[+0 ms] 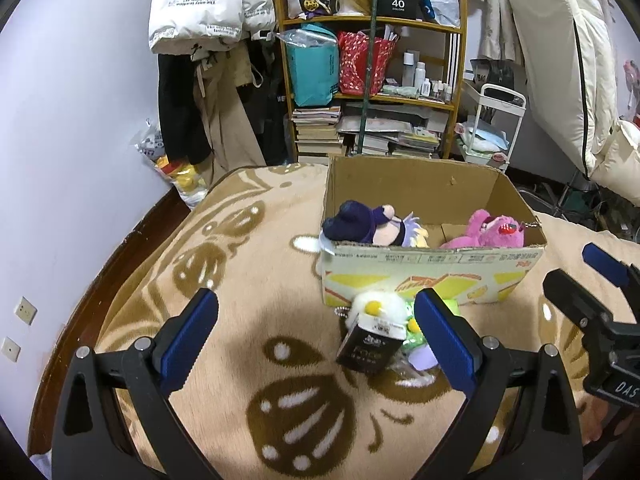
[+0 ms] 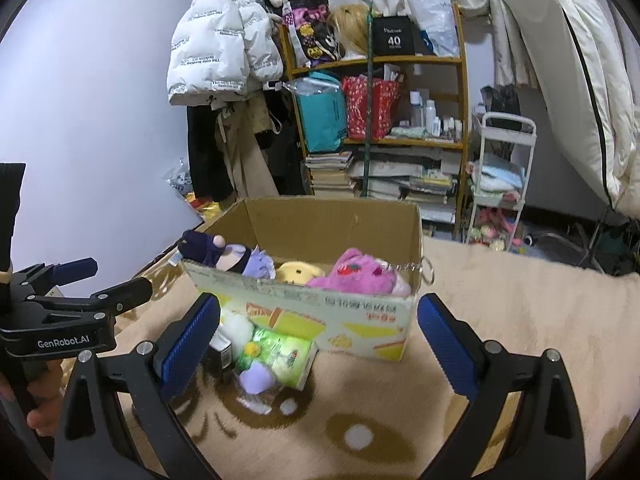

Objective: Organize soft objects
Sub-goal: 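Move both tools down toward the tissue packs and chick plush beside the box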

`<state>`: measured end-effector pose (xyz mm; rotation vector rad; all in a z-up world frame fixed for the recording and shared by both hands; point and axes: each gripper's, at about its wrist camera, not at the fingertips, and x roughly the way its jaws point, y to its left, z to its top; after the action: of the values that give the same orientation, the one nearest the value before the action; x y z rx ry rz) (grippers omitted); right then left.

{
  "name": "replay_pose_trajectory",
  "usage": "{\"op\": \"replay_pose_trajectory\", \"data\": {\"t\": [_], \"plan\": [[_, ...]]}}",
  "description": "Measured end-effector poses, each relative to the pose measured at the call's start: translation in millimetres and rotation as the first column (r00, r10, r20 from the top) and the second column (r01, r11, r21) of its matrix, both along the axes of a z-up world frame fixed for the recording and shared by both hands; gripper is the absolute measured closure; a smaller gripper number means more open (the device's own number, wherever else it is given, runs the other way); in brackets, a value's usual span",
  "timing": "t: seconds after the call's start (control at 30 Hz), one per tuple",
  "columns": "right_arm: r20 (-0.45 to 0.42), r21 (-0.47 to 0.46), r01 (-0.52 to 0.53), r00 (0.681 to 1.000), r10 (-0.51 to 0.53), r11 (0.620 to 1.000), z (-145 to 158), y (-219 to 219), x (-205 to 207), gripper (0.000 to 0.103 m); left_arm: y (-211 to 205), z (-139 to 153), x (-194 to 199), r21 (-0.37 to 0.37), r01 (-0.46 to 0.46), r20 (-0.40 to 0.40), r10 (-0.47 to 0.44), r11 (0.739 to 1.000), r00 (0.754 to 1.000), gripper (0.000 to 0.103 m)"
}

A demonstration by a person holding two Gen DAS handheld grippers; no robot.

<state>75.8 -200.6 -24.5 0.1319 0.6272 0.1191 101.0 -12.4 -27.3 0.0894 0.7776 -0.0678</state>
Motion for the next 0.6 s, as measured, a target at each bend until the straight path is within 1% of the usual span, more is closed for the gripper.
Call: {"op": "replay_pose_trajectory", "data": {"t": [0.2, 0.33, 0.6], "plan": [[-0.022, -0.003, -0.017, 1.0, 0.017, 1.0, -5.1, 8.5, -4.7, 0.0, 1.6, -7.6, -2.1, 0.006, -0.005, -0.036, 0.005, 1.0, 0.999, 0.006], [-0.041, -0.007, -0.02, 0.999, 0.02, 1.0, -11.0, 12.6, -5.6, 0.0, 4.2, -9.9, -0.5, -0.013, -0.011, -0.05, 0.01, 1.0, 0.999, 0.006], [-0.088, 0.026, -0.008, 0.996, 0.01, 1.0, -24.5, 14.7, -0.4, 0.0, 4.0, -16.6, 7.9, -0.03, -0.011, -0.082, 0.008, 1.0, 0.997, 0.006]]}}
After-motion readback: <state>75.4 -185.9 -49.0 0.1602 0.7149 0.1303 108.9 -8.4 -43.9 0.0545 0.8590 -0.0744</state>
